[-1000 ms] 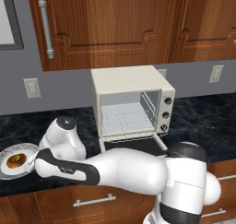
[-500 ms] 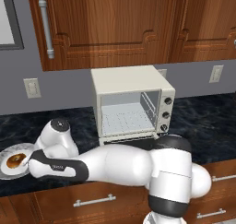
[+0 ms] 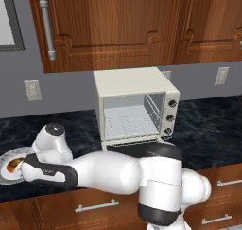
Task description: Pick up the bagel from the plate, place it on the toaster oven rack, close the door, and set the timer.
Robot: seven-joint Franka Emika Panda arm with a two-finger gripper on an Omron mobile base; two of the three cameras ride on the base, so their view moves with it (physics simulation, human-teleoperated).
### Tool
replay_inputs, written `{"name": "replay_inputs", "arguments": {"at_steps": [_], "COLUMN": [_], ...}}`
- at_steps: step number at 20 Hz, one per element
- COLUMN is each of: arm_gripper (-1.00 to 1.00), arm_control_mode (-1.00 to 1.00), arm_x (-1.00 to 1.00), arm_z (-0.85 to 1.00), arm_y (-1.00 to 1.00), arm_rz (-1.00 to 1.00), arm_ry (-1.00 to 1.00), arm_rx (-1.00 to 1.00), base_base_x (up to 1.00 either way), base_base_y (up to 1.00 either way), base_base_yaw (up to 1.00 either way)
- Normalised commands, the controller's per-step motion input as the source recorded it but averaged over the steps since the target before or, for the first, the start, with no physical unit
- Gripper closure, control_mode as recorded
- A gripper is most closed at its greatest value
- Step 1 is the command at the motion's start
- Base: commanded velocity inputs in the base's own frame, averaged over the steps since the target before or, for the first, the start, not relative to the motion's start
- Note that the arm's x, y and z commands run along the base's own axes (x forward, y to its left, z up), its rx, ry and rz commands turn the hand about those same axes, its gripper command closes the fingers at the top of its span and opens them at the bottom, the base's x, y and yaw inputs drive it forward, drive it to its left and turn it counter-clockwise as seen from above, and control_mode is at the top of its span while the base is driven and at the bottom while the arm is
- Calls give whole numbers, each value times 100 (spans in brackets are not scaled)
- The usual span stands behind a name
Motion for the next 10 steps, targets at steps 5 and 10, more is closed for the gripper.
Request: {"name": "replay_inputs", "arguments": {"at_steps": [5,10], "arm_gripper": [-100,-100], "arm_control_mode": [-100,-100], "arm_x": [17,15], "arm_z": [-14,-16], "arm_y": [21,12], "arm_rz": [0,0], "arm_ry": [0,0], "arm_rx": [0,0], "base_base_x": [0,0], "base_base_y": [0,0], "base_base_yaw": [0,0]}}
